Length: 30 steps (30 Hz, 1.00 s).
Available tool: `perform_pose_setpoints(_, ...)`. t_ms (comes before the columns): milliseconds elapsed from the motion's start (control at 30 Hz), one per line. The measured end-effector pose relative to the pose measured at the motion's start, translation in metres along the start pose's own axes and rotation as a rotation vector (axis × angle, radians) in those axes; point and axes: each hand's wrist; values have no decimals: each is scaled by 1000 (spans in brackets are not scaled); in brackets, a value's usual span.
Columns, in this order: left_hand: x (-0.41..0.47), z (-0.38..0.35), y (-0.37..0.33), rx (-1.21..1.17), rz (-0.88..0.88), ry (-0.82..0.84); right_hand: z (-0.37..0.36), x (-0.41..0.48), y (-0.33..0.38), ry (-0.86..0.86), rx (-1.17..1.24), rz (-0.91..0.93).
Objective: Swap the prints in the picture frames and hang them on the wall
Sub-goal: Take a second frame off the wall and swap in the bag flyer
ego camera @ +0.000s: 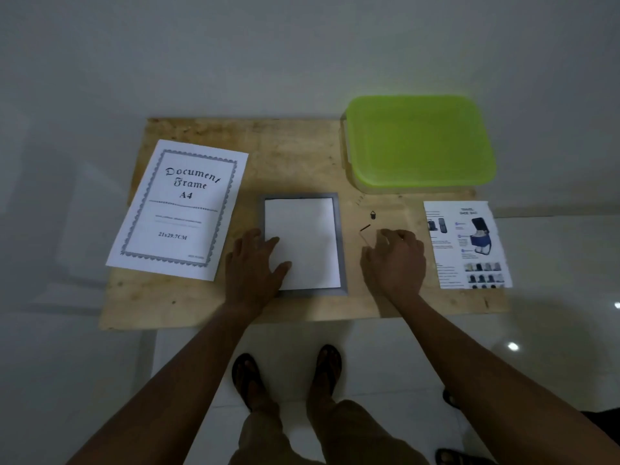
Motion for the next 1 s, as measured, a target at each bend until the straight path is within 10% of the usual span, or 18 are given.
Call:
perform_pose_setpoints(600,13,-30,-42,-15,-110,228,22,-1,-37,30,198,-134)
perform_pose_setpoints(1000,-4,12,4,-82,125,-89,6,-17,52,8,204,77)
Point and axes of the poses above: each hand's wrist, its own x-axis towards the middle knuckle, its own z-axis out of the back of the hand, y = z × x, and after that the axes turned 9 degrees about -x, right-handed
